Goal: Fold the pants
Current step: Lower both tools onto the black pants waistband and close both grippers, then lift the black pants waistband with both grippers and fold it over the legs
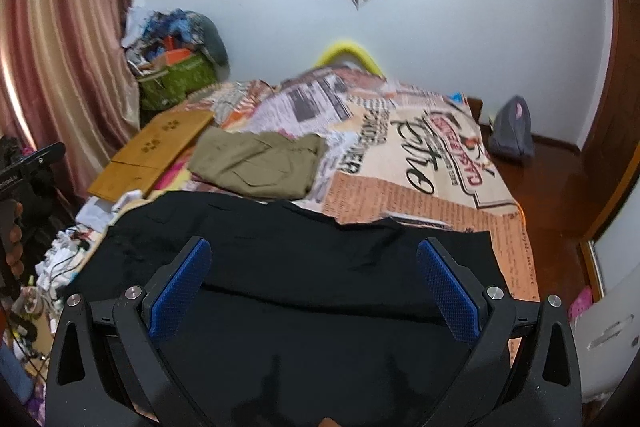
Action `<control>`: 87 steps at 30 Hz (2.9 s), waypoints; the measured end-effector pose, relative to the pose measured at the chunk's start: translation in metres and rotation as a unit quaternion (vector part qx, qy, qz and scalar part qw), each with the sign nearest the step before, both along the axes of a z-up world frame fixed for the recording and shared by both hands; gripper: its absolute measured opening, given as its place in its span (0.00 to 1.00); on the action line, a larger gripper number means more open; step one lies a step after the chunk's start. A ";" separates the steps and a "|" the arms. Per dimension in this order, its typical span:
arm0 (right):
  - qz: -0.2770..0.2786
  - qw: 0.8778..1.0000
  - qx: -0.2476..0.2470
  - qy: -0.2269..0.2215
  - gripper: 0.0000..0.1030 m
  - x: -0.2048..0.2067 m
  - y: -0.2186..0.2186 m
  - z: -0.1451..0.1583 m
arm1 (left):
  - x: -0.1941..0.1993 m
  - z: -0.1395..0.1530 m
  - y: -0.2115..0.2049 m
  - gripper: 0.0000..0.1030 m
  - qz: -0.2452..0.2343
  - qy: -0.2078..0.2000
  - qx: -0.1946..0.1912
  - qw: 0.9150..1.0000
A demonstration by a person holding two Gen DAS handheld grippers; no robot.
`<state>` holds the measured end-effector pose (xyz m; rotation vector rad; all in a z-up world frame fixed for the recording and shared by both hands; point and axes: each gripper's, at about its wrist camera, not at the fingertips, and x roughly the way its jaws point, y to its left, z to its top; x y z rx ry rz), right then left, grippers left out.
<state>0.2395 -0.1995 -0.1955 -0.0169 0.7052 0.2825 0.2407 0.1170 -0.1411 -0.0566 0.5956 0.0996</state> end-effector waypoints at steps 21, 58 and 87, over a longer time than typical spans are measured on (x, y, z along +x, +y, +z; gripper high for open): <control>0.087 0.987 -0.111 0.077 0.91 0.137 0.015 -0.091 | 0.169 -0.156 0.055 0.87 0.002 0.220 -0.022 0.975; 0.186 0.968 -0.083 0.144 0.05 0.161 0.041 -0.112 | 0.184 -0.148 0.043 0.14 -0.070 0.231 -0.027 0.970; 0.153 0.985 -0.045 0.058 0.03 -0.009 0.020 -0.024 | -0.022 -0.018 0.031 0.10 -0.120 0.094 0.014 0.988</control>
